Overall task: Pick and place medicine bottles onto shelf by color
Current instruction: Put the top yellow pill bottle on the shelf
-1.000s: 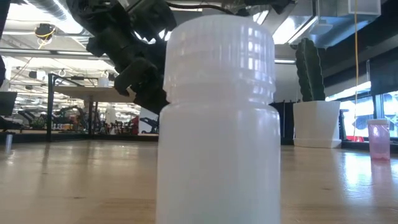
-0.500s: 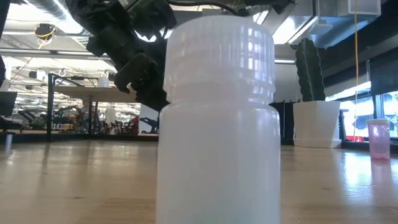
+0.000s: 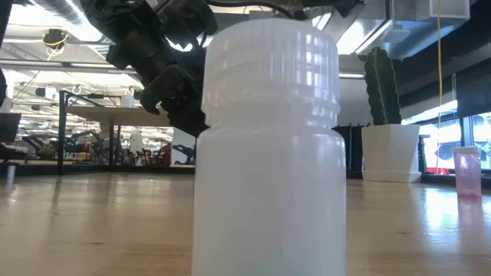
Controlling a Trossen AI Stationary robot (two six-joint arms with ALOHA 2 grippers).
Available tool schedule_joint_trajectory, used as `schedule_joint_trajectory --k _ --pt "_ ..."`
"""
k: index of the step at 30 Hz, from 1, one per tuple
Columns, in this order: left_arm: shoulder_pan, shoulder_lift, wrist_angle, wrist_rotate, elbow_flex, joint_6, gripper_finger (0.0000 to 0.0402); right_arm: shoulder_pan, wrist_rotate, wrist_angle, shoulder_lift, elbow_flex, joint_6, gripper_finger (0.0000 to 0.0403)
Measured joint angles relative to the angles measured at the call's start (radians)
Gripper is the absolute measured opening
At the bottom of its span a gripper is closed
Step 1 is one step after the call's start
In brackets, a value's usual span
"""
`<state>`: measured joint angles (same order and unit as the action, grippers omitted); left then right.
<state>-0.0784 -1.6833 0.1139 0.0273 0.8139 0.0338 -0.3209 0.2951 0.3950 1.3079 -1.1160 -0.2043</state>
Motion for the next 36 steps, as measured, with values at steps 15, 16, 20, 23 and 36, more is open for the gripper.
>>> schedule_joint_trajectory --k 15,16,20,23,36 --pt "-0.021 0.016 -0.005 0.001 0.0 -0.032 0.0109 0.0 0.0 0.0 0.0 0.0 0.0 0.0161" --pt "-0.021 0.025 -0.014 0.006 0.0 -0.032 0.0109 0.0 0.0 -0.001 0.0 0.0 0.0 0.0161" --pt "-0.021 0.075 -0.037 0.027 0.0 -0.032 0.0109 0.0 0.0 -0.001 0.0 0.0 0.0 0.0161" --pt "-0.021 0.132 -0.072 0.065 0.0 -0.032 0.0109 0.0 0.0 -0.001 0.0 0.0 0.0 0.0161" --pt "-0.02 0.481 -0.325 0.288 0.0 -0.134 0.0108 0.0 0.0 -0.002 0.0 0.0 0.001 0.0161"
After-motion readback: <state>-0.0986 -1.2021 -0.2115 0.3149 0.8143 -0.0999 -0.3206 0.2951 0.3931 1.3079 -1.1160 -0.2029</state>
